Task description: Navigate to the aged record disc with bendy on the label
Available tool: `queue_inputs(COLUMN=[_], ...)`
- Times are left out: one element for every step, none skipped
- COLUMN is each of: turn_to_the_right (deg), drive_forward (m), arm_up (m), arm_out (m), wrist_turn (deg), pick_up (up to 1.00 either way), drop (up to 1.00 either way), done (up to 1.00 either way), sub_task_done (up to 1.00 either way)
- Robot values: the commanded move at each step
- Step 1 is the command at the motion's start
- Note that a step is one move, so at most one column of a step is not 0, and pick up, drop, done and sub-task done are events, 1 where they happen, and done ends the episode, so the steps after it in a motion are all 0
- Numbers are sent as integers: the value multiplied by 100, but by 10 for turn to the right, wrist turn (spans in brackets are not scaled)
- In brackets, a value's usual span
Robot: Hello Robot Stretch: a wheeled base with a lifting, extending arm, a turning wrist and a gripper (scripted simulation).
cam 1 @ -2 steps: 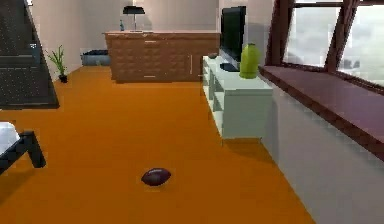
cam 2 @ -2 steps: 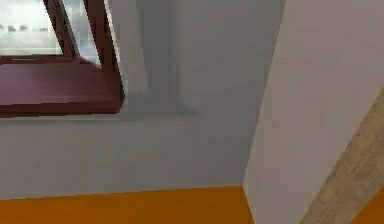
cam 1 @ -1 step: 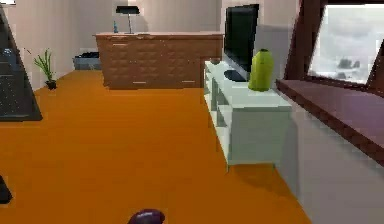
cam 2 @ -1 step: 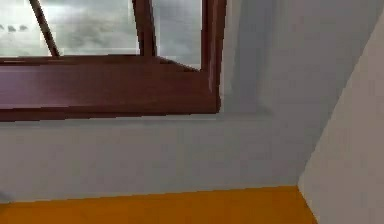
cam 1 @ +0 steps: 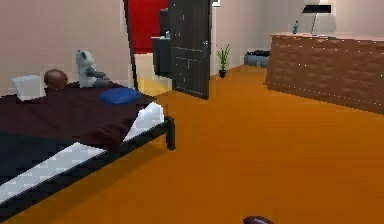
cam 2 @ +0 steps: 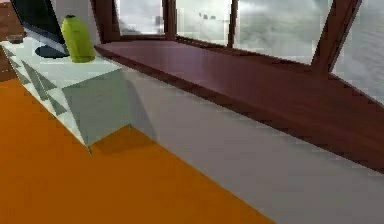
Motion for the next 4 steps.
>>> queue_inputs(turn_to_the_right=[0, -270, 0, 450], drive_forward=[55, 0, 45, 0], arm_up=[0, 0, 0, 0], arm_out=[0, 0, 0, 0], wrist_turn=[0, 0, 0, 0], pick_up=[0, 0, 0, 0], drop=[0, 0, 0, 0], done=[0, 0, 0, 0], sub_task_done=[0, 0, 0, 0])
